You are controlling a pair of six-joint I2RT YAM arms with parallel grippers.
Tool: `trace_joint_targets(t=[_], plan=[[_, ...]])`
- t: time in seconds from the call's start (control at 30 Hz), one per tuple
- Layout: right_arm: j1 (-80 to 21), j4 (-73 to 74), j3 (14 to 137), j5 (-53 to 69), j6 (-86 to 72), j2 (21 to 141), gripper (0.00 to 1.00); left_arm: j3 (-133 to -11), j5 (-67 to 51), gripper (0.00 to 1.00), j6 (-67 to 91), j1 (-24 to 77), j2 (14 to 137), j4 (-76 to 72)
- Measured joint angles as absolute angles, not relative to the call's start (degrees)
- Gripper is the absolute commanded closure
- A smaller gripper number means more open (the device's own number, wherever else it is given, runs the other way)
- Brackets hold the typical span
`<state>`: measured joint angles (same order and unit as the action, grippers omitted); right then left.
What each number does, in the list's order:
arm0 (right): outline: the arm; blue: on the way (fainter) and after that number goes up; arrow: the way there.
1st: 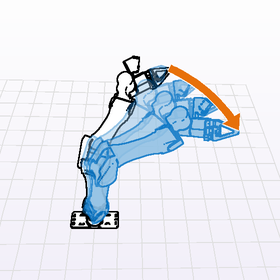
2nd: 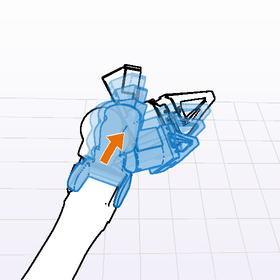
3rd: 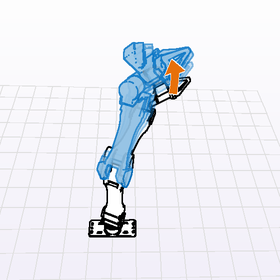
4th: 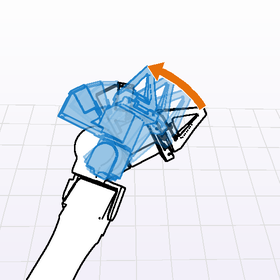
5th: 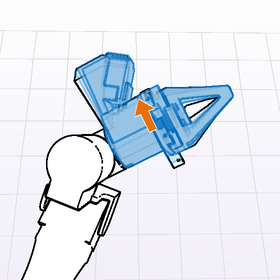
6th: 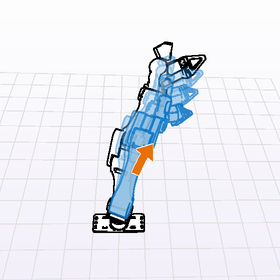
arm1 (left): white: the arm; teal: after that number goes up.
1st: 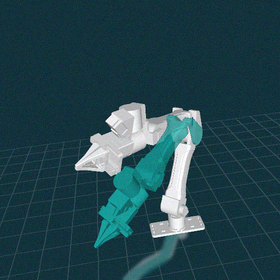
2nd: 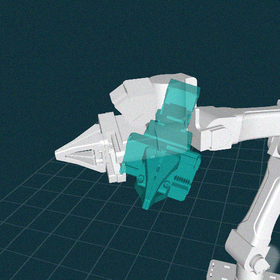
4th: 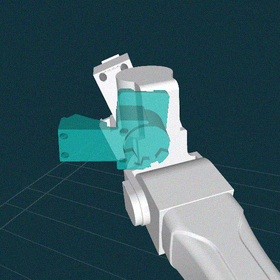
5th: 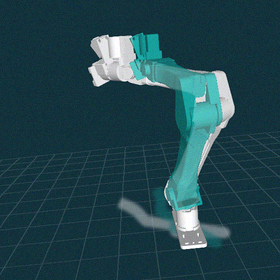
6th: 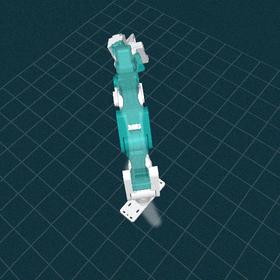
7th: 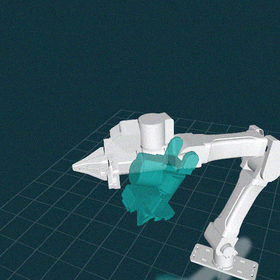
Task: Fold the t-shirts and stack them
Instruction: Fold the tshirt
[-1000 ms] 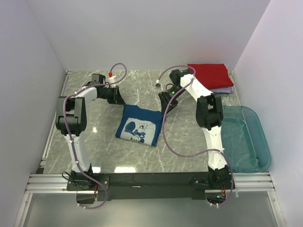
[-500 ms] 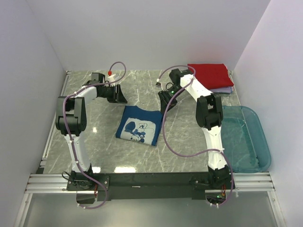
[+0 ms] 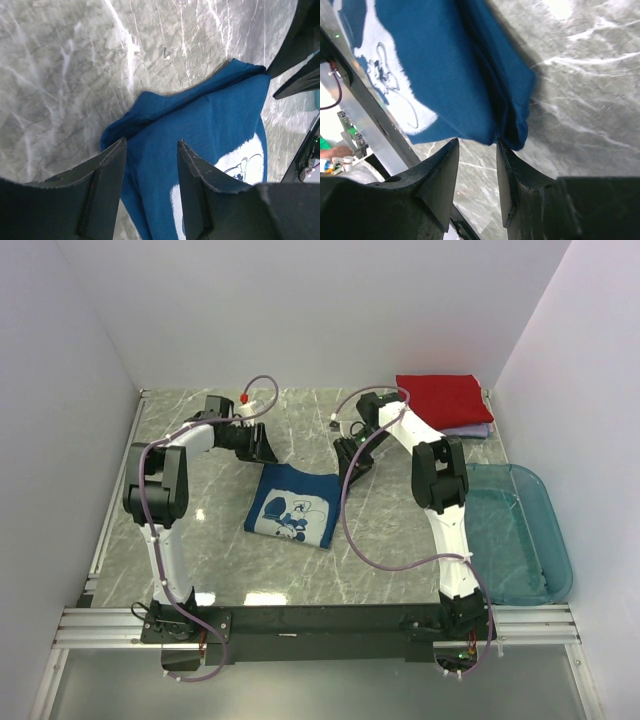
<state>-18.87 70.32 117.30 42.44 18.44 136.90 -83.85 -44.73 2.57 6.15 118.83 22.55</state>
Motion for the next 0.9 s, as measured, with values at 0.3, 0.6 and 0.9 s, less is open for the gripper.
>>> trace_joint_targets(t=[0.3,0.6,0.9], plan=[[-18.9,68.4,117.3,41.2,17.1,138.4,0.76,-83.9,-43.1,0.53,2.3,6.7,120.1,23.8],[-18.9,66.8,117.3,40.2,15.9,138.4,1.0,-84.0,-41.1,0.55,2.2,7.0,120.6,24.7],[-18.9,65.8,117.3,40.1,15.6,138.4,1.0,-84.0,-38.3,0.52,3.0,7.1,120.6,24.2]])
